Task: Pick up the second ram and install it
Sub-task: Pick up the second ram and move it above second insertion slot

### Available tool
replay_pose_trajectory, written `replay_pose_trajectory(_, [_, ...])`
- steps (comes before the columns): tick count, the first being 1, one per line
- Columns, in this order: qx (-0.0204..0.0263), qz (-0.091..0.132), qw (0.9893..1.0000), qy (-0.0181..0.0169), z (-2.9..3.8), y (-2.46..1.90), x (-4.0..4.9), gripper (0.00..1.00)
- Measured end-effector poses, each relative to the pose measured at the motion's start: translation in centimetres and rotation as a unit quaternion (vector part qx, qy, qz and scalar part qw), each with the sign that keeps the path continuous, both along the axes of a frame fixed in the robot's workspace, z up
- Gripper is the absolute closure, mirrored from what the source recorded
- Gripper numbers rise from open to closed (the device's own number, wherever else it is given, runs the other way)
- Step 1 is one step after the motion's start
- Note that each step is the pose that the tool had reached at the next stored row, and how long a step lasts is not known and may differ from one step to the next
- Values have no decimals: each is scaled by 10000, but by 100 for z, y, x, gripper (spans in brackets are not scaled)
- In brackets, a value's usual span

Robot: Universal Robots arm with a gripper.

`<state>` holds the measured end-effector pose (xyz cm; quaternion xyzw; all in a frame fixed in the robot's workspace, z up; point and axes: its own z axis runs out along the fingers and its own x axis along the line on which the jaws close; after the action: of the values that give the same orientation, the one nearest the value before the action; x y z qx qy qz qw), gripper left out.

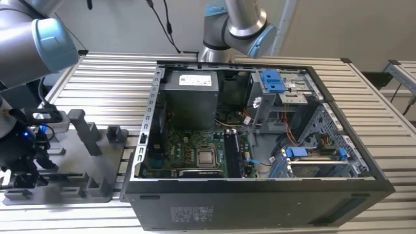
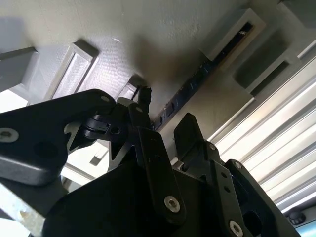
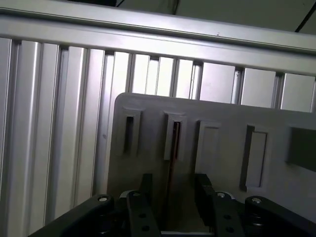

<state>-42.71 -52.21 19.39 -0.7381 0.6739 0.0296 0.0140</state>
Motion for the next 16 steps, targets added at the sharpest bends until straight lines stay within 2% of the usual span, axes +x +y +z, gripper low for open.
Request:
replay_pose_trajectory(8, [0, 0, 10000, 0, -3, -3, 1, 52])
replay_pose_trajectory(9, [0, 0, 10000, 0, -4, -3, 0, 54])
replay_pose_trajectory(11, [0, 0, 10000, 0, -4, -3, 1, 67])
replay_pose_trajectory(12, [0, 0, 10000, 0, -5, -4, 1, 67])
replay_pose_trajectory(13, [0, 0, 10000, 0, -5, -4, 1, 73])
replay_pose_trajectory(16, [0, 1, 10000, 0, -6, -4, 1, 73])
